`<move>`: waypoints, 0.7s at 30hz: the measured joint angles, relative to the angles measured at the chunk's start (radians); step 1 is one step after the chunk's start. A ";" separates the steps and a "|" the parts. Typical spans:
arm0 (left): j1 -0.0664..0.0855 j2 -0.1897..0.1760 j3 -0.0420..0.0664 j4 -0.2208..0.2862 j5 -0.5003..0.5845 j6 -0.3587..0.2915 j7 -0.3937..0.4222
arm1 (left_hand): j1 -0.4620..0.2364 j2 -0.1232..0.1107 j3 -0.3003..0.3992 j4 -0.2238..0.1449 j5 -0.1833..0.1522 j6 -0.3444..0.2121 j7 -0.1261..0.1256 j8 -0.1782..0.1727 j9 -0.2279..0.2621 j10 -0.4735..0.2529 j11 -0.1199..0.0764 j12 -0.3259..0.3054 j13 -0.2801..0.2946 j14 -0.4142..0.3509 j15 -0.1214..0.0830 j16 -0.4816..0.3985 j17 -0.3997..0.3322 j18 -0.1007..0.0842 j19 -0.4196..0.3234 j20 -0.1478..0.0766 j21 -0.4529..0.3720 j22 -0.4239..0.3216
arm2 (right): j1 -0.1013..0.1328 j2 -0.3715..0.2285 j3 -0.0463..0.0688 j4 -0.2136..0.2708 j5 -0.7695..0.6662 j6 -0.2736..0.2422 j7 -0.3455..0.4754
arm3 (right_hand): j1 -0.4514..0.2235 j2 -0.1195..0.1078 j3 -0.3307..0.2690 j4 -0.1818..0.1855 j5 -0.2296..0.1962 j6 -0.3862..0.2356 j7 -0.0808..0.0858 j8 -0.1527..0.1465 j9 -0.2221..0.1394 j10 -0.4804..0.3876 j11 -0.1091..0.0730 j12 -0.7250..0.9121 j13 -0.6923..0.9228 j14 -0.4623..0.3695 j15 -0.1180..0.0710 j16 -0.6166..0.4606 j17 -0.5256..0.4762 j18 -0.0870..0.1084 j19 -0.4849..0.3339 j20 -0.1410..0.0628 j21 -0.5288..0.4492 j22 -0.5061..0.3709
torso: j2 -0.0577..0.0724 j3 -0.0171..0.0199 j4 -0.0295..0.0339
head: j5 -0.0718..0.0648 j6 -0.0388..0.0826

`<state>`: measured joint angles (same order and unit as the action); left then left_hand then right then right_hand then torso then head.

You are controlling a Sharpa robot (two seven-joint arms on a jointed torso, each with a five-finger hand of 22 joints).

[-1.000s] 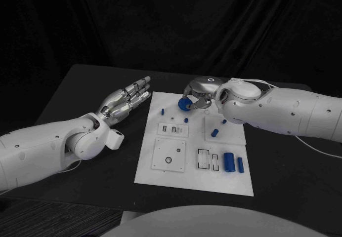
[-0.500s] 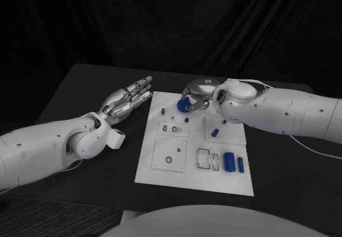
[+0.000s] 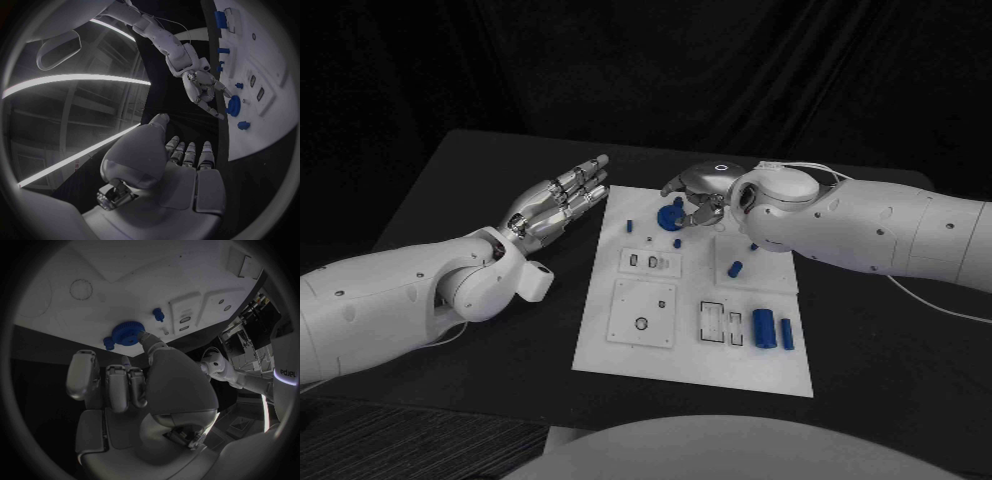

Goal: Assemble the parts on the task board

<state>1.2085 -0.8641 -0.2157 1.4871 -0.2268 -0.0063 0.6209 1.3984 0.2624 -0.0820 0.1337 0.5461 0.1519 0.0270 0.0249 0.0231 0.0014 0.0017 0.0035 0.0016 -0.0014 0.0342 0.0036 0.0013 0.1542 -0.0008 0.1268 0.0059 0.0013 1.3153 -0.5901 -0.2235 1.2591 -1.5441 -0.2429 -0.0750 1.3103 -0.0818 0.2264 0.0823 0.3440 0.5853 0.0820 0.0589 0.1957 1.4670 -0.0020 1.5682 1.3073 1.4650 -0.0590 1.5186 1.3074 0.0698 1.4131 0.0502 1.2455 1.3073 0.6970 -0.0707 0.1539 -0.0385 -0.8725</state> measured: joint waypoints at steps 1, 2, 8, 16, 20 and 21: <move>0.000 0.000 0.000 0.000 0.000 0.000 0.000 | 0.000 0.000 0.000 0.000 0.000 0.000 0.000 0.000 0.000 0.000 0.000 0.000 0.000 0.000 0.000 0.000 0.000 0.000 0.000 0.000 0.000 0.000 | 0.000 -0.001 0.000 0.000 0.000 0.000 0.000 | 0.000 0.000 -0.005 -0.001 -0.008 0.000 0.000 0.000 -0.002 0.000 0.000 0.000 0.000 0.000 0.000 0.000 0.000 0.000 0.000 0.000 0.000 0.000 | 0.000 0.0000 0.0000 | 0.000 0.000; 0.000 0.000 0.000 0.000 0.000 0.000 0.000 | 0.000 0.000 0.000 0.000 0.000 0.000 0.000 0.000 0.000 0.000 0.000 0.000 0.000 0.000 0.000 0.000 0.000 0.000 0.000 0.000 0.000 0.000 | 0.000 -0.003 0.000 0.000 0.000 -0.001 0.000 | 0.000 0.000 -0.007 0.001 -0.013 0.004 -0.002 0.000 -0.002 0.000 0.000 0.000 0.000 0.002 -0.002 0.000 0.000 0.000 0.000 0.000 0.000 0.000 | 0.000 0.0000 0.0003 | 0.000 0.000; 0.000 -0.005 0.000 0.001 0.000 0.000 -0.001 | 0.000 0.000 0.000 0.000 0.000 0.000 0.000 0.000 0.000 0.000 0.000 0.000 0.000 0.000 0.000 0.000 0.000 0.000 0.000 0.000 0.000 0.000 | 0.001 -0.043 0.001 0.035 0.000 -0.031 0.004 | 0.000 0.000 -0.014 0.003 -0.024 0.094 -0.002 0.012 0.008 -0.004 -0.004 0.000 0.001 0.000 -0.007 0.000 0.000 0.000 0.000 0.000 0.000 0.000 | -0.001 0.0001 0.0000 | 0.003 0.000; 0.000 -0.013 0.000 0.003 0.000 0.000 -0.002 | 0.000 0.000 0.000 0.000 0.000 0.004 0.004 0.000 0.000 -0.004 0.004 0.000 0.000 0.004 0.004 0.000 0.000 0.000 0.004 0.004 0.000 0.000 | 0.055 -0.184 0.004 0.165 0.000 -0.101 0.010 | -0.012 0.012 -0.035 0.024 -0.048 0.222 0.002 0.046 0.020 -0.004 -0.004 0.000 0.001 0.000 -0.007 0.006 0.000 0.000 0.008 -0.008 0.003 0.001 | -0.003 -0.0019 -0.0042 | 0.000 0.000; 0.000 -0.014 0.000 0.004 0.000 0.000 -0.002 | 0.000 0.000 0.000 0.000 0.000 0.004 0.004 0.000 0.000 -0.004 0.004 0.000 -0.001 0.004 0.004 0.000 0.000 0.000 0.004 0.004 0.000 0.000 | 0.077 -0.282 0.004 0.229 0.000 -0.111 0.005 | -0.019 0.019 -0.049 0.038 -0.089 0.229 0.000 0.046 0.020 -0.004 -0.004 0.000 0.001 0.000 -0.007 0.005 0.000 0.000 0.009 -0.009 0.004 0.001 | -0.005 -0.0039 -0.0067 | -0.003 0.000; 0.000 -0.014 0.000 0.004 0.000 0.000 -0.002 | 0.000 0.000 0.000 0.000 0.000 0.002 0.006 0.000 0.000 -0.004 0.004 0.000 -0.001 0.004 0.004 0.000 0.000 0.000 0.001 0.006 0.000 0.000 | 0.079 -0.303 0.003 0.239 0.000 -0.112 0.004 | -0.021 0.022 -0.051 0.040 -0.094 0.229 0.000 0.045 0.020 -0.004 -0.004 0.000 0.001 0.000 -0.007 -0.005 0.000 0.000 0.009 -0.009 -0.002 0.001 | -0.006 -0.0049 -0.0077 | -0.004 0.000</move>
<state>1.2084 -0.8782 -0.2158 1.4906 -0.2268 -0.0063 0.6184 1.3984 0.2624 -0.0821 0.1337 0.5461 0.1535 0.0325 0.0249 0.0231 -0.0024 0.0053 0.0035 0.0009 0.0023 0.0378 0.0036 0.0015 0.1541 0.0003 0.1330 0.0059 0.0015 1.3940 -0.8929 -0.2208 1.4981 -1.5440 -0.3549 -0.0709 1.2889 -0.0602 0.1749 0.1227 0.2497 0.8146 0.0822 0.1043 0.2156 1.4634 -0.0056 1.5682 1.3080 1.4652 -0.0662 1.5136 1.3073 0.0699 1.4223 0.0410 1.2432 1.3080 0.6914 -0.0755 0.1462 -0.0422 -0.8725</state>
